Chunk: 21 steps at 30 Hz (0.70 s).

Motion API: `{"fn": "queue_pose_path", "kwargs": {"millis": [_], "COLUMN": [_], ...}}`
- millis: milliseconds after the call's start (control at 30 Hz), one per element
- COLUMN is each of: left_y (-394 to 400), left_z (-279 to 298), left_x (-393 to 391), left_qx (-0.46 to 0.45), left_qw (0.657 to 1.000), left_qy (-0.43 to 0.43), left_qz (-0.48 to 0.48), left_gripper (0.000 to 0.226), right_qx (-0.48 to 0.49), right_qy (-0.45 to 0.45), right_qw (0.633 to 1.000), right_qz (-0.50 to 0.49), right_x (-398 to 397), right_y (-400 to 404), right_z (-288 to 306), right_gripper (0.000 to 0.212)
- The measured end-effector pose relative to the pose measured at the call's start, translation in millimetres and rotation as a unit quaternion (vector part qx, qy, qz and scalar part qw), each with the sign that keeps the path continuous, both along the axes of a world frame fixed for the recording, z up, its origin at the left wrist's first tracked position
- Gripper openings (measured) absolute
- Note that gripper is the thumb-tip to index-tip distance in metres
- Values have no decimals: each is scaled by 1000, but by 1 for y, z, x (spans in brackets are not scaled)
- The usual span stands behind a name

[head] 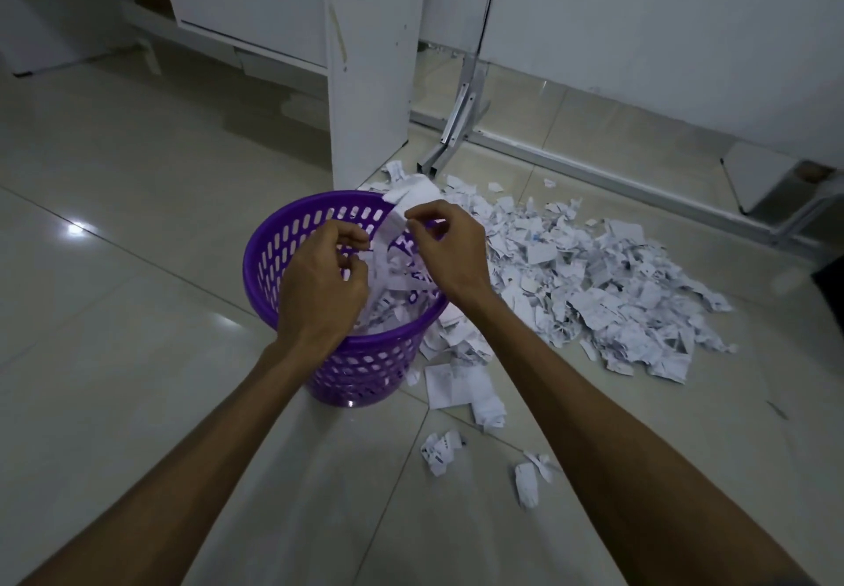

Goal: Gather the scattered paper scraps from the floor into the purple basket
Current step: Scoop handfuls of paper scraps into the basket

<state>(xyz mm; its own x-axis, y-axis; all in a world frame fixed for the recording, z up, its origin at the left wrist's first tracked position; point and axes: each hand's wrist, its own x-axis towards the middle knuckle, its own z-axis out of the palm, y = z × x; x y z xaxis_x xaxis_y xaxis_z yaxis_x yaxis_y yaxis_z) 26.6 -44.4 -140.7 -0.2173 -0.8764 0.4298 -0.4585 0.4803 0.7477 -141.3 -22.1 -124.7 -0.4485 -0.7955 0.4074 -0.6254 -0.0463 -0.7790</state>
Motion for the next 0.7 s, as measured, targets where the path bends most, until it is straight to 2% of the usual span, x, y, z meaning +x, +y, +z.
{"fn": "queue_pose_path", "kwargs": {"millis": [133, 233, 333, 400, 467, 567, 633, 700], "left_y": [17, 39, 63, 78, 89, 96, 93, 90], "left_z": [7, 7, -5, -20, -39, -83, -115, -140], "left_x": [-17, -33, -50, -65, -77, -87, -86, -79], "left_qx": [-89, -148, -248, -274, -227, -96, -8, 38], "left_qw": [992, 973, 920, 883, 880, 905, 915, 916], "left_qy": [-49, -68, -127, -168, -186, -195, -208, -235], "left_qz": [-79, -162, -275, -343, -374, -366, -347, -323], "left_gripper": [17, 18, 18, 17, 19, 25, 30, 37], "right_qx": [-33, -4, 51, 89, 141, 210, 253, 298], "right_qy": [-84, -101, -93, -97, -88, -66, -55, -31], "right_qw": [995, 992, 990, 985, 977, 964, 954, 945], "right_qz": [-50, -79, -90, -110, -133, -152, -149, -130], "right_x": [-24, -45, -66, -78, -82, -78, -71, -61], "right_y": [24, 59, 105, 135, 162, 204, 229, 248], "right_z": [-7, -32, -72, -100, -128, -168, -190, -209], "right_gripper": [8, 10, 14, 15, 21, 42, 62, 87]}}
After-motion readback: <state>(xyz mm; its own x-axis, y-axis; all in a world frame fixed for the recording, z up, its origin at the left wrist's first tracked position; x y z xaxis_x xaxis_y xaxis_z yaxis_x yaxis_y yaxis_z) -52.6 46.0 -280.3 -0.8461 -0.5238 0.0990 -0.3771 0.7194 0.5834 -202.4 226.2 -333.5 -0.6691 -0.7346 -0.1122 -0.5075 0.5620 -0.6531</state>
